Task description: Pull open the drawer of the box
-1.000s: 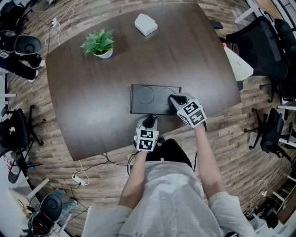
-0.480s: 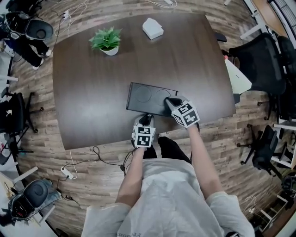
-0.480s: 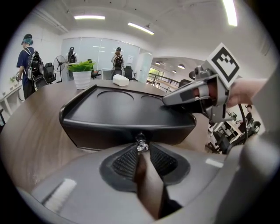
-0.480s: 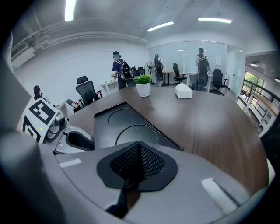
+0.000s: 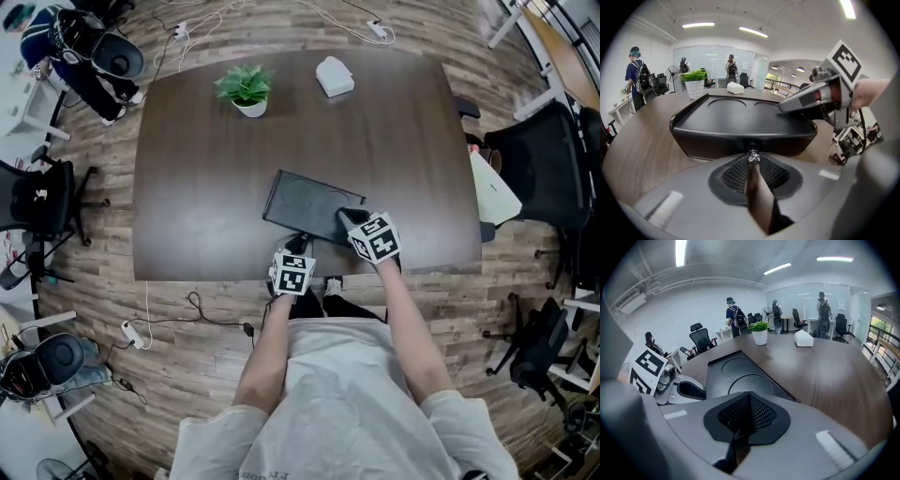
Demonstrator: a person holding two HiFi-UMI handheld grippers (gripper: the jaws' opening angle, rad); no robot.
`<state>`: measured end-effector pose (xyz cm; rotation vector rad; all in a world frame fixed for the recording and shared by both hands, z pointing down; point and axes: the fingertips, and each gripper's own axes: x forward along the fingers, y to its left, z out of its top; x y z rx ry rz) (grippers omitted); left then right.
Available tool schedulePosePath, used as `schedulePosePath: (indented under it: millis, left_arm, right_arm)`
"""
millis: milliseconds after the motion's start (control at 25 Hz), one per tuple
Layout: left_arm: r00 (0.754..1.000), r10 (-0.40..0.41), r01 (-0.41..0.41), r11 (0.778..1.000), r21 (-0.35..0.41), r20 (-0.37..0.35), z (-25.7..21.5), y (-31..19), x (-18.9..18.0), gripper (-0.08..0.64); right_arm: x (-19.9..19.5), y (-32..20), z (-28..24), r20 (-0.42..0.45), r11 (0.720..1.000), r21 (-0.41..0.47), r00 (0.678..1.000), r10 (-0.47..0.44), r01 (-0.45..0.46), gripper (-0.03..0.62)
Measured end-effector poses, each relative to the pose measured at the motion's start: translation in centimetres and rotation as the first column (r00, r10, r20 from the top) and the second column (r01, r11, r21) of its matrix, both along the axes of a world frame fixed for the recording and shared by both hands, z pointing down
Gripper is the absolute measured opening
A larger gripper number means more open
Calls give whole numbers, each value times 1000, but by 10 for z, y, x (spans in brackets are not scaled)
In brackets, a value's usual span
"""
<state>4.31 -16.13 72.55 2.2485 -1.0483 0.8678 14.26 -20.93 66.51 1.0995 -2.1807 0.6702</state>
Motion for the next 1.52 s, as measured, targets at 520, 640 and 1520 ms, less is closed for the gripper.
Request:
schedulePosePath:
  millis: [520,640,1520]
  left_arm:
    - [998,-42,39,997,65,47,9,-3,-10,123]
    - [998,-39,36,997,64,55,8,-1,-12,123]
    - [998,-45,42,997,63,49,5,11,-19,123]
  right_arm:
    - [-7,2,-4,6,998,39,999,-51,51,0]
    - [-9,4,-4,-3,997,33,998,-66,66,0]
    - [-10,3,-6,3,997,34,997,-72,72,0]
